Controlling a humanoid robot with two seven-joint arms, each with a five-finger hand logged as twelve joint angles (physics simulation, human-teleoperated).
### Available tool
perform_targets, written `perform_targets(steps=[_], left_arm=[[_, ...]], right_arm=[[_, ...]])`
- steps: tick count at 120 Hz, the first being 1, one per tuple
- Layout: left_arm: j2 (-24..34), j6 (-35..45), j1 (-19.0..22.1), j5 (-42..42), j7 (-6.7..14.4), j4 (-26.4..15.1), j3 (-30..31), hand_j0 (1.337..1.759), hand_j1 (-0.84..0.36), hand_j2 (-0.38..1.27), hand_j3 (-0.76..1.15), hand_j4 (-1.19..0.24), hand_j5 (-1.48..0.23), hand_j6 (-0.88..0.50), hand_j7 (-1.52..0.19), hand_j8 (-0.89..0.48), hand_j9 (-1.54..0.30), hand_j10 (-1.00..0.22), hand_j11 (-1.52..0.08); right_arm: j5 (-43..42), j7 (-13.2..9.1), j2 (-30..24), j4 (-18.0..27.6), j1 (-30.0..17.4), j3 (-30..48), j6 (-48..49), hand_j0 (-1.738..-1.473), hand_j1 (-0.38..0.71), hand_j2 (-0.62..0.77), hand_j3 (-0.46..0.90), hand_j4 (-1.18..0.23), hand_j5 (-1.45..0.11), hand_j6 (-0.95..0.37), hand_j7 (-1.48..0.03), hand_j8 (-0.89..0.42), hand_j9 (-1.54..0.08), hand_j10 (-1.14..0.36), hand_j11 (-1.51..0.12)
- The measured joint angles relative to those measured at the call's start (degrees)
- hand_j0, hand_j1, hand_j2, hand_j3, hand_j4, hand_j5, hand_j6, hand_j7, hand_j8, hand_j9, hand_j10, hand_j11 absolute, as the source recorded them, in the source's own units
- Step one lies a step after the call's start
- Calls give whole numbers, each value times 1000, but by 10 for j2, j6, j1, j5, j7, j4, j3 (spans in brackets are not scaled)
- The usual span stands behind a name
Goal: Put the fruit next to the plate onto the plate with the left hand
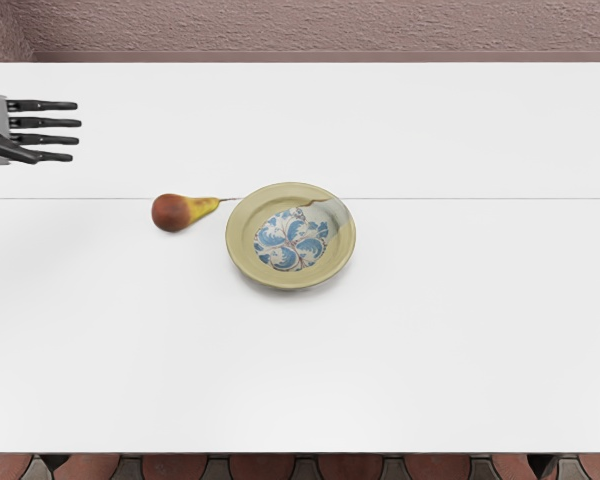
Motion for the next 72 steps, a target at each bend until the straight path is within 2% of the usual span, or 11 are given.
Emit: perform_targets(steps=[19,25,41,61,72], left_arm=[[-8,-1,-4,4,0,0,3,1658,289,9,0,-47,-65,-47,-65,-47,-65,-47,-65],[-35,-1,-10,24,0,0,4,1658,294,8,0,-43,-59,-42,-59,-42,-59,-43,-59],[-96,-1,-42,160,0,0,5,1658,307,6,0,-33,-45,-33,-45,-33,-45,-33,-45],[-166,0,-61,353,0,-2,8,1658,315,5,0,-29,-37,-29,-37,-28,-37,-28,-37],[-200,42,-119,412,0,-2,55,1658,318,5,0,-27,-34,-27,-34,-27,-34,-26,-34]], right_arm=[[0,0,0,0,0,0,0,-1658,-331,-3,0,-15,-20,-15,-20,-15,-20,-15,-20],[0,0,0,0,0,0,0,-1658,-331,-3,0,-15,-20,-15,-20,-15,-20,-15,-20],[0,0,0,0,0,0,0,-1658,-331,-3,0,-15,-20,-15,-20,-15,-20,-15,-20],[-1,0,0,0,0,0,0,-1658,-331,-3,0,-15,-20,-15,-20,-15,-20,-15,-20],[-1,0,0,0,0,0,0,-1658,-331,-3,0,-15,-20,-15,-20,-15,-20,-15,-20]])
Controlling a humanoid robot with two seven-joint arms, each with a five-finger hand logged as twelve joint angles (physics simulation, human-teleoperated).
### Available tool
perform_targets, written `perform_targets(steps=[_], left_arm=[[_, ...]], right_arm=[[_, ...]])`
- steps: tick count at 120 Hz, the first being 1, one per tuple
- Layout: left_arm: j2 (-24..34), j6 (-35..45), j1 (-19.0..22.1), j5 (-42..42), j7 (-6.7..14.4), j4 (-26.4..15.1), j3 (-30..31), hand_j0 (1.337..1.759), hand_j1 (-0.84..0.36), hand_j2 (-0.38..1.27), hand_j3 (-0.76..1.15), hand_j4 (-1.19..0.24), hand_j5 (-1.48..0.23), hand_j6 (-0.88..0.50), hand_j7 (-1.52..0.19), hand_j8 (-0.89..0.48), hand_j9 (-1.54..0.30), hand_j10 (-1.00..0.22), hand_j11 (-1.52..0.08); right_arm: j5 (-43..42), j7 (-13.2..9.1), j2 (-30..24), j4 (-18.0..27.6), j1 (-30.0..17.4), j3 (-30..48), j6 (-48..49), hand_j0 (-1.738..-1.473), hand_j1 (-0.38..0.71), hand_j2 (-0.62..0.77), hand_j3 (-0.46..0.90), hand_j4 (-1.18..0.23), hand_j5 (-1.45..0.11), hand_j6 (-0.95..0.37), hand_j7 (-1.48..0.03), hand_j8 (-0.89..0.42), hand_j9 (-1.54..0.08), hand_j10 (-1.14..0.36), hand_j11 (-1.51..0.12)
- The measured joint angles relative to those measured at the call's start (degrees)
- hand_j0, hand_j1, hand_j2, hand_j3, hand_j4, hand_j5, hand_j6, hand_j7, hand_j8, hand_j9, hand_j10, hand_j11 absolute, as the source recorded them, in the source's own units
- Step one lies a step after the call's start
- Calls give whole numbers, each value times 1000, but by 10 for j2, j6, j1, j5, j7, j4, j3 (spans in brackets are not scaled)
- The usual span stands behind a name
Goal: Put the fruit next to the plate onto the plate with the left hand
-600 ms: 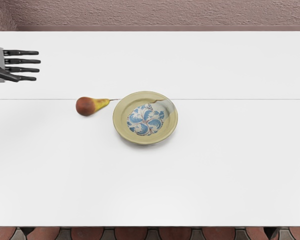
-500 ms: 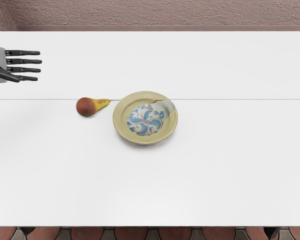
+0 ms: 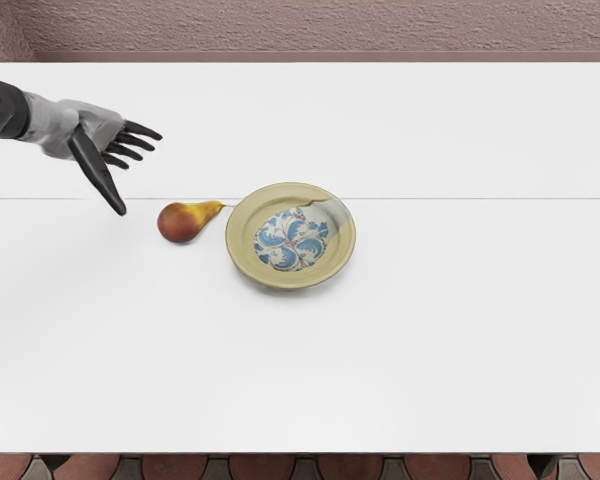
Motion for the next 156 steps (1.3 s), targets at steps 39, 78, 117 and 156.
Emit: perform_targets(steps=[39,78,117,156], left_arm=[[-85,120,-29,31,0,2,133,1658,321,5,0,-26,-31,-27,-31,-27,-31,-26,-31],[-132,272,-27,38,0,9,144,1658,321,5,0,-26,-31,-26,-31,-26,-31,-25,-31],[-178,310,-9,40,0,16,194,1658,305,8,0,-40,-49,-40,-49,-40,-49,-39,-49],[-182,352,-8,41,0,17,215,1658,121,39,0,-193,-249,-194,-248,-194,-248,-193,-248]], right_arm=[[0,0,0,0,0,0,0,-1658,-331,-3,0,-15,-20,-15,-20,-15,-20,-15,-20],[0,0,0,0,0,0,0,-1658,-331,-3,0,-15,-20,-15,-20,-15,-20,-15,-20],[0,0,0,0,0,0,0,-1658,-331,-3,0,-15,-20,-15,-20,-15,-20,-15,-20],[0,0,0,0,0,0,0,-1658,-331,-3,0,-15,-20,-15,-20,-15,-20,-15,-20]])
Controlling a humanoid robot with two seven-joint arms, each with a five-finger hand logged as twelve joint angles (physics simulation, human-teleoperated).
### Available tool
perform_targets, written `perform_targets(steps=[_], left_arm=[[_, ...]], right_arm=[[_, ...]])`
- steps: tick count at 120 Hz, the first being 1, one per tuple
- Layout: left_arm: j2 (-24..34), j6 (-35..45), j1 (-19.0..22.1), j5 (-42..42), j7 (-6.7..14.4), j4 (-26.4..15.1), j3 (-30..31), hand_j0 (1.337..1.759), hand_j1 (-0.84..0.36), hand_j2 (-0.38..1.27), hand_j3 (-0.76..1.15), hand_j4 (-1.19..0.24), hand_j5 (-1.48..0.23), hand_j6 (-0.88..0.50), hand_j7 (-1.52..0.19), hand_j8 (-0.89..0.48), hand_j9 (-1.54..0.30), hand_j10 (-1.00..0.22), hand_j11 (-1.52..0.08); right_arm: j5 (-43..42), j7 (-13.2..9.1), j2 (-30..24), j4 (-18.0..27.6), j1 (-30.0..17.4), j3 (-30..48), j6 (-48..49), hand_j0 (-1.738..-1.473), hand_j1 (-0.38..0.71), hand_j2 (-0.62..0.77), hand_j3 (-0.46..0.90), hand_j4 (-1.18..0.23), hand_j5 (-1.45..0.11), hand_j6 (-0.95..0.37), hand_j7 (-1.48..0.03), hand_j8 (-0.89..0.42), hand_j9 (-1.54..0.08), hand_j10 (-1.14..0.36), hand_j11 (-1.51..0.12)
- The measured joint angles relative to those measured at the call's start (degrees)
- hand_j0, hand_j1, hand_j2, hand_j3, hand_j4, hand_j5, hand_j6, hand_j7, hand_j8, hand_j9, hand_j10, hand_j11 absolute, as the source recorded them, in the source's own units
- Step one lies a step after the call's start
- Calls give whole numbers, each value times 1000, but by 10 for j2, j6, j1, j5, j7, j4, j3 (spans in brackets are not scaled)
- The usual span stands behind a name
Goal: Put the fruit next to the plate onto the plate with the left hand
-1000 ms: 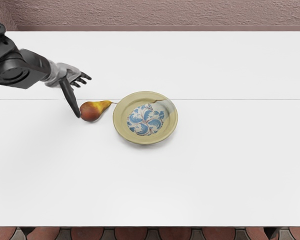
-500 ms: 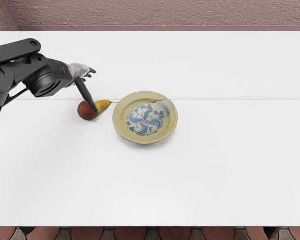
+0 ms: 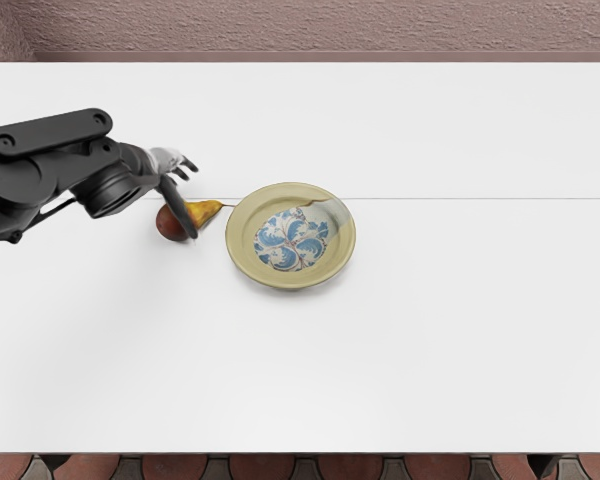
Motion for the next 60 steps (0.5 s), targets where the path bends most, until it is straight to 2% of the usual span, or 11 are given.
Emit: perform_targets(steps=[26,60], left_arm=[[-2,10,1,0,0,1,11,1658,10,58,0,-286,-370,-287,-370,-287,-370,-286,-370],[-2,11,2,0,0,3,20,1656,-61,33,0,-373,-503,-374,-503,-373,-503,-373,-504]], right_arm=[[0,0,0,0,0,0,0,-1658,-331,-3,0,-15,-20,-15,-20,-15,-20,-15,-20],[0,0,0,0,0,0,0,-1658,-331,-3,0,-15,-20,-15,-20,-15,-20,-15,-20]])
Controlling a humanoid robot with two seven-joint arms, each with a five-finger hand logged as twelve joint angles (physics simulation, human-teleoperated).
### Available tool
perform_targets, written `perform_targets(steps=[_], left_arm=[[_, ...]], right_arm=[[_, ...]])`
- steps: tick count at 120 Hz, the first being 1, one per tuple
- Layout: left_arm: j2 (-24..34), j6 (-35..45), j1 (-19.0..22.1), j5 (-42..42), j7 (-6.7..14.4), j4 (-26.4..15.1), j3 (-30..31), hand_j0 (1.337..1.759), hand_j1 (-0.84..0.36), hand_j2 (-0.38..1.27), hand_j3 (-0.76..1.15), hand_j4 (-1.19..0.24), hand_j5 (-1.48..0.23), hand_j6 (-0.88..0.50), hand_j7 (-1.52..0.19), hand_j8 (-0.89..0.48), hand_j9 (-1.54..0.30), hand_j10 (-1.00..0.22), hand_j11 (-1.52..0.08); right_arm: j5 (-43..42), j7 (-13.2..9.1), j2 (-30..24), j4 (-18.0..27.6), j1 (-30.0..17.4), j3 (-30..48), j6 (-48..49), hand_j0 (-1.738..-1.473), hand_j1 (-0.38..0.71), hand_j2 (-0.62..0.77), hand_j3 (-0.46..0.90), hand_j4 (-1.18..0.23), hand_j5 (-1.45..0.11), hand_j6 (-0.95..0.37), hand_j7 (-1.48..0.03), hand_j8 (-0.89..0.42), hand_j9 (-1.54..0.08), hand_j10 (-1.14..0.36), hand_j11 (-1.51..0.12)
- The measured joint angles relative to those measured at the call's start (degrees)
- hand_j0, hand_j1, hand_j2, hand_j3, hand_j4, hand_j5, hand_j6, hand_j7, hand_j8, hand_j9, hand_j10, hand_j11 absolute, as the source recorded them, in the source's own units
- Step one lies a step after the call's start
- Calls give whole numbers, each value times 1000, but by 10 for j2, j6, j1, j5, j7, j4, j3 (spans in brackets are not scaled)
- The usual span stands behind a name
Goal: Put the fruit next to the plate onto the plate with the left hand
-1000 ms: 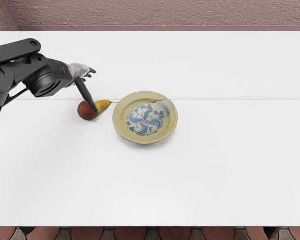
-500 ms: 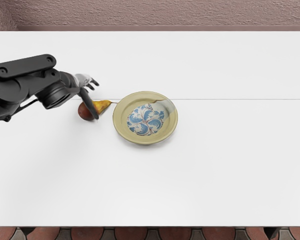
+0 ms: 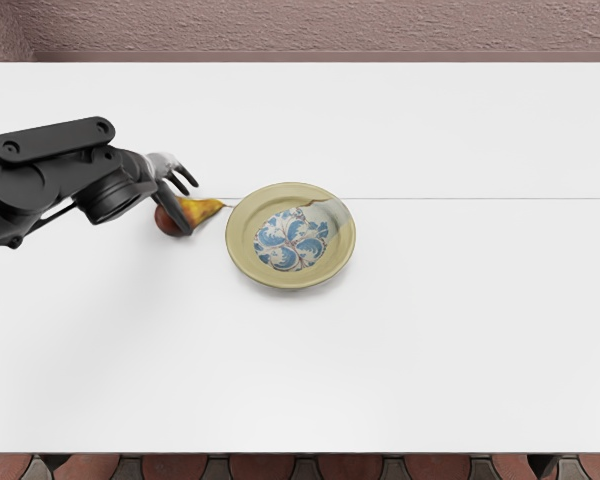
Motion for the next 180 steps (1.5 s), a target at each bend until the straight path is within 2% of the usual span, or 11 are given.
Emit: perform_targets(steps=[40,53,66,88,133,143,145,151,163,180], left_arm=[[-5,-1,-6,0,0,20,22,1657,-136,79,0,-415,-544,-415,-545,-415,-545,-415,-545],[-5,0,-7,0,0,21,30,1657,-186,107,0,-458,-599,-467,-600,-454,-600,-457,-600],[-6,0,-7,1,0,21,33,1657,-196,207,0,-501,-633,-470,-639,-470,-646,-493,-647],[-8,-1,-7,1,0,22,34,1656,-206,214,0,-556,-719,-419,-726,-437,-732,-549,-733],[-7,-4,-7,-9,0,22,28,1652,-242,282,0,-456,-864,-330,-874,-339,-881,-648,-880],[-4,-7,-11,-21,0,22,19,1653,-222,235,0,-461,-890,-326,-888,-341,-891,-657,-892],[-2,-8,-12,-23,0,22,17,1653,-221,284,0,-462,-894,-323,-889,-336,-892,-659,-892],[1,-8,-17,-34,0,21,9,1654,-235,283,0,-478,-904,-328,-894,-336,-895,-664,-896],[8,-9,-25,-48,0,21,-3,1655,-265,391,0,-478,-917,-322,-895,-340,-896,-665,-895],[27,-10,-40,-64,0,21,-11,1656,-274,420,0,-500,-926,-333,-900,-337,-894,-666,-895]], right_arm=[[0,0,0,0,0,0,0,-1658,-331,-3,0,-15,-20,-15,-20,-15,-20,-15,-20],[0,0,0,0,0,0,0,-1658,-331,-3,0,-15,-20,-15,-20,-15,-20,-15,-20],[0,0,0,0,0,0,0,-1658,-331,-3,0,-15,-20,-15,-20,-15,-20,-15,-20],[0,0,0,0,0,0,0,-1658,-331,-3,0,-15,-20,-15,-20,-15,-20,-15,-20],[0,0,0,0,0,0,0,-1658,-331,-3,0,-15,-20,-15,-20,-15,-20,-15,-20],[0,0,0,0,0,0,0,-1658,-331,-3,0,-15,-20,-15,-20,-15,-20,-15,-20],[0,0,0,0,0,0,0,-1658,-331,-3,0,-15,-20,-15,-20,-15,-20,-15,-20],[0,0,0,0,0,0,0,-1658,-331,-3,0,-15,-20,-15,-20,-15,-20,-15,-20],[0,0,0,0,0,0,0,-1658,-331,-3,0,-15,-20,-15,-20,-15,-20,-15,-20],[0,0,0,0,0,0,0,-1658,-331,-3,0,-15,-20,-15,-20,-15,-20,-15,-20]])
